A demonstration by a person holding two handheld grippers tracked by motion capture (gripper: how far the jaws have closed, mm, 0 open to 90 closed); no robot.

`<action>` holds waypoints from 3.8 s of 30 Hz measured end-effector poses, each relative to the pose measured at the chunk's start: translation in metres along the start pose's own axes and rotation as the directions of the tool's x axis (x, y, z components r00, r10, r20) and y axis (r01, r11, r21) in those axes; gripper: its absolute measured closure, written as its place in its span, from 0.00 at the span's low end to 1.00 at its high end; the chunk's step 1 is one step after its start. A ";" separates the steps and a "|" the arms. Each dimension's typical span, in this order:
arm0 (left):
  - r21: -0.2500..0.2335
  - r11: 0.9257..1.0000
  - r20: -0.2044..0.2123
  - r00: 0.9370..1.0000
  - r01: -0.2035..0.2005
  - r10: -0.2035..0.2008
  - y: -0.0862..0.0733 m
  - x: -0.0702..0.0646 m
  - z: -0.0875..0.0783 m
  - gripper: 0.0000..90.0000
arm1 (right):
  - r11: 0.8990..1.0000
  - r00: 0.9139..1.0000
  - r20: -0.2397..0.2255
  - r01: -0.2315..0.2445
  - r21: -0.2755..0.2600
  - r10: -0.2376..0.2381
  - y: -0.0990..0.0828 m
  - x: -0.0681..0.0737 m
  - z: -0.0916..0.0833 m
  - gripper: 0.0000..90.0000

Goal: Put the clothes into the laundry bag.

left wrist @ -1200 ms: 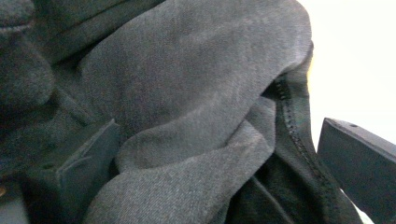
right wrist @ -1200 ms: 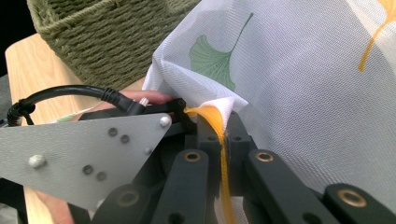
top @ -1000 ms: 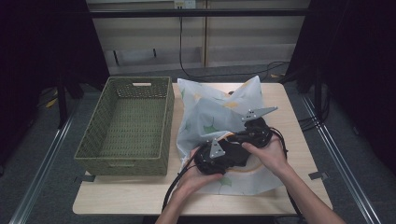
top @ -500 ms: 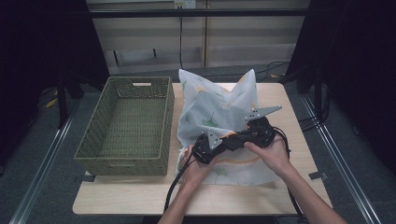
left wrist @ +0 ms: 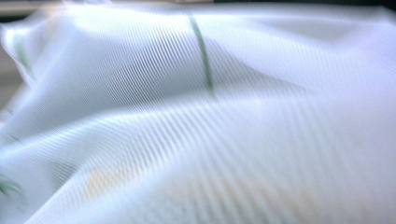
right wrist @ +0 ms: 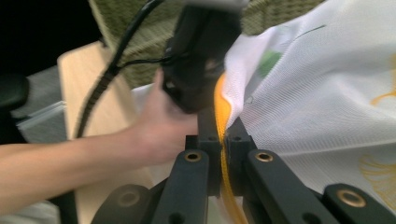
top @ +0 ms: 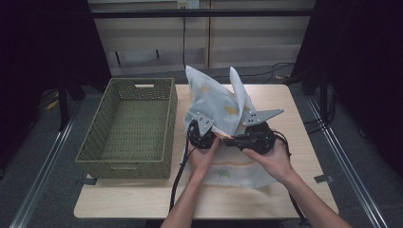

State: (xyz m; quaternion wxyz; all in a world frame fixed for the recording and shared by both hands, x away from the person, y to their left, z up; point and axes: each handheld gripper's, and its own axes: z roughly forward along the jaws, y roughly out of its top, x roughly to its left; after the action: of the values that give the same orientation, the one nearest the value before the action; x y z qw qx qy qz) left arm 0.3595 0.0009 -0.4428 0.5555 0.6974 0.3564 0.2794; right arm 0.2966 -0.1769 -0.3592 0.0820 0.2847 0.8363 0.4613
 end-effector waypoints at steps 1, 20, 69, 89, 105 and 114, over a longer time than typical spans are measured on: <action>-0.030 1.000 -0.013 1.000 -0.001 0.000 0.003 -0.001 -0.001 0.93 | 1.000 1.000 -0.015 -0.010 -0.010 0.010 0.001 0.001 -0.001 0.99; 0.185 0.983 0.008 1.000 -0.001 -0.001 -0.055 0.005 0.034 0.90 | 0.991 0.996 -0.033 -0.084 0.104 0.088 -0.031 -0.014 0.021 0.99; 0.420 0.899 0.207 0.977 -0.128 0.043 -0.072 -0.007 -0.040 0.76 | 0.980 0.995 -0.004 -0.100 0.170 0.102 -0.053 -0.027 0.040 0.99; 0.468 0.864 0.285 0.957 -0.184 0.049 -0.080 -0.006 -0.064 0.44 | 0.976 0.994 -0.042 -0.088 0.199 0.098 -0.059 -0.025 0.055 0.98; 0.401 0.908 0.338 0.941 -0.123 -0.022 -0.057 -0.002 -0.061 1.00 | 0.977 0.994 -0.039 -0.093 0.189 0.102 -0.057 -0.027 0.054 0.98; 0.232 0.965 0.364 0.931 -0.125 0.033 0.021 -0.014 -0.081 1.00 | 0.995 0.996 -0.021 -0.086 0.047 0.087 -0.039 -0.031 0.024 0.98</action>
State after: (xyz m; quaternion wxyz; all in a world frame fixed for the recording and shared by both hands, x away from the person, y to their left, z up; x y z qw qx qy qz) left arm 0.2918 0.0335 -0.4043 0.5062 0.8151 0.2535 0.1228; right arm 0.3166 -0.1929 -0.4082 0.0459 0.3170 0.8345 0.4484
